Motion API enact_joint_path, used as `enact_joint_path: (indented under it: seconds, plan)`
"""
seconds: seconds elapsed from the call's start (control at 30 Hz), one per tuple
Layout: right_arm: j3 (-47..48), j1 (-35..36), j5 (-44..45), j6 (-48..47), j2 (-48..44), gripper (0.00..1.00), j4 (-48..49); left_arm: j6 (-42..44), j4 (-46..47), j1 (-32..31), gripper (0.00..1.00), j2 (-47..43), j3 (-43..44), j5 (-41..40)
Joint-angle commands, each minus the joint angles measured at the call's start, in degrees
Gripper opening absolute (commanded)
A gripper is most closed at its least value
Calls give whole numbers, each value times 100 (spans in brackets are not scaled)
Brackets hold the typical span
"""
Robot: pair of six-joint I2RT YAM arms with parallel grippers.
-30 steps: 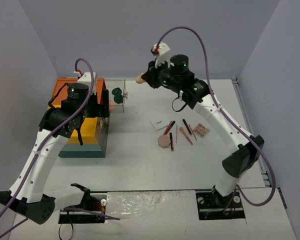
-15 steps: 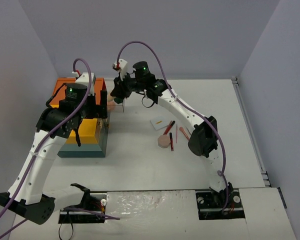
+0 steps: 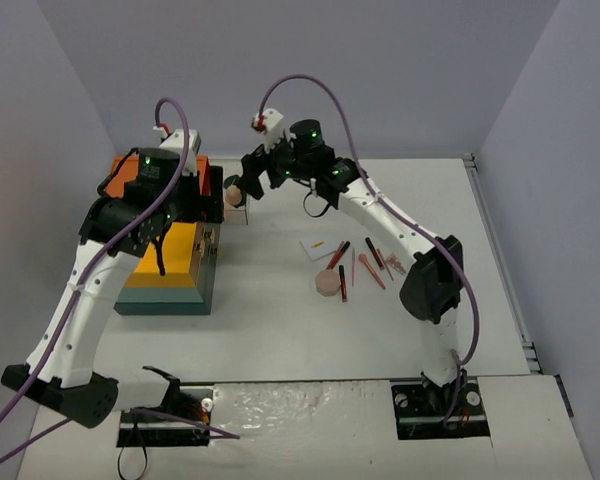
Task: Organize the makeup
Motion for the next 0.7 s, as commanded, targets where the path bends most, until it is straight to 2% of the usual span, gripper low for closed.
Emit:
enact_joint_path:
  seconds: [0.0,0.07,0.3,0.5,0.67]
  plan:
    - [-954,-630,1495,254,-1694,99,352,-93,430,-198,97,540,755,283]
    - [-1696,-917,2041,327,-2286,100,289,-129,480,-391,97,876,1108,283]
    - [-3195,-1364,3284,857,-3760,100,-359,-232,684,-988,97,2198,2084,227]
    - [-4309,-1394,3244,1474,-4753,100,-451,-322,646,-1035,97,3210,2605,-68]
    - [-4751,-1402,3101,1655,-5184,100,-565,-289,456,-1015,97,3773,2921,-562]
